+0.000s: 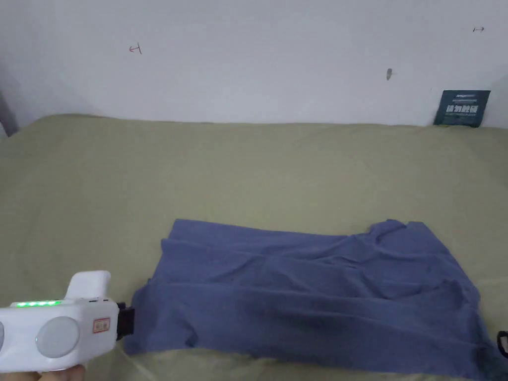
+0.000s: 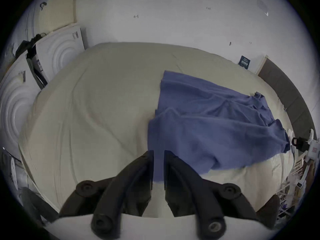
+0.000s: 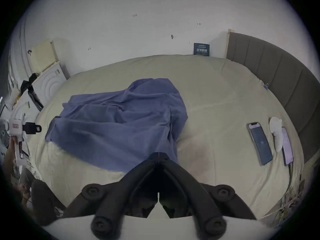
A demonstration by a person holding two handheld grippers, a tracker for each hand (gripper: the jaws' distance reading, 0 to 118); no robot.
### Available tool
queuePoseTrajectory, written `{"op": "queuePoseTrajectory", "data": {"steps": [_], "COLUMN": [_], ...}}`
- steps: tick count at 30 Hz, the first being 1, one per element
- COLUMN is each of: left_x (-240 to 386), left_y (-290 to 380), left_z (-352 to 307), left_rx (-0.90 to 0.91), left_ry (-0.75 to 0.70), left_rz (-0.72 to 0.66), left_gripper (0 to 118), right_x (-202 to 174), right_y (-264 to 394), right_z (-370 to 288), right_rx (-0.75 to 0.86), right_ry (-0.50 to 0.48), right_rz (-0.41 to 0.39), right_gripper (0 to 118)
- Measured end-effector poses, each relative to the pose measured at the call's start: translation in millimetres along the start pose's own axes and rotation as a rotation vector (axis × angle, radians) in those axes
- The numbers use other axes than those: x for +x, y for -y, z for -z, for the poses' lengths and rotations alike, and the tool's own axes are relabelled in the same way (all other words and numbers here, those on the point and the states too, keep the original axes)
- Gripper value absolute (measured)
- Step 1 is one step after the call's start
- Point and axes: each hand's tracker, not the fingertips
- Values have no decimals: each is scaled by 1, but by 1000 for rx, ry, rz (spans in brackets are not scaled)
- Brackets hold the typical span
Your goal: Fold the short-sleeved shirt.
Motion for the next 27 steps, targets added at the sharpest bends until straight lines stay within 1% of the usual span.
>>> {"op": "queuePoseTrajectory", "data": {"steps": [1, 4, 9, 12, 13, 14, 15, 16, 20, 21, 22, 23, 24, 25, 26, 27], "left_x": [-1, 2, 6, 8, 9, 10, 11, 11, 16, 17, 19, 22, 25, 27, 29, 27], "left_y": [2, 5, 2, 0, 0, 0, 1, 3, 2, 3, 3, 3, 3, 4, 4, 3], "left_z": [2, 5, 15, 20, 21, 26, 29, 32, 55, 62, 66, 67, 66, 63, 60, 56], "left_rx": [-35, -36, -37, -37, -40, -49, -74, -68, -103, -126, -129, -138, -136, -115, -105, -114], "left_ry": [17, 18, 21, 10, 2, -7, -13, -11, -33, -39, -47, -48, -50, -110, -53, -39], "left_rz": [-12, -2, -15, -26, -30, -27, -22, -21, -12, -7, -6, 4, 15, 56, 78, 69], "left_gripper": [6, 6, 7, 11, 21, 55, 107, 118, 118, 117, 110, 91, 64, 60, 43, 18], "right_x": [2, 0, 3, 2, 3, 3, 2, 2, 0, 0, 0, 0, 1, 2, 2, 3], "right_y": [3, 10, 14, 14, 16, 17, 17, 16, 17, 17, 18, 18, 18, 17, 17, 17], "right_z": [-1, 0, 2, 6, 7, 9, 10, 11, 18, 20, 21, 22, 20, 20, 20, 19], "right_rx": [-19, -19, -30, -38, -40, -41, -41, -40, -48, -52, -53, -54, -54, -54, -52, -52], "right_ry": [-28, 10, 4, 9, 9, 9, 11, 12, 11, 10, 12, 14, 14, 16, 17, 18], "right_rz": [26, 3, 24, 21, 23, 24, 25, 28, 36, 34, 35, 39, 43, 47, 48, 48], "right_gripper": [1, 1, 1, 1, 1, 1, 1, 1, 1, 1, 1, 1, 1, 1, 1, 1]}}
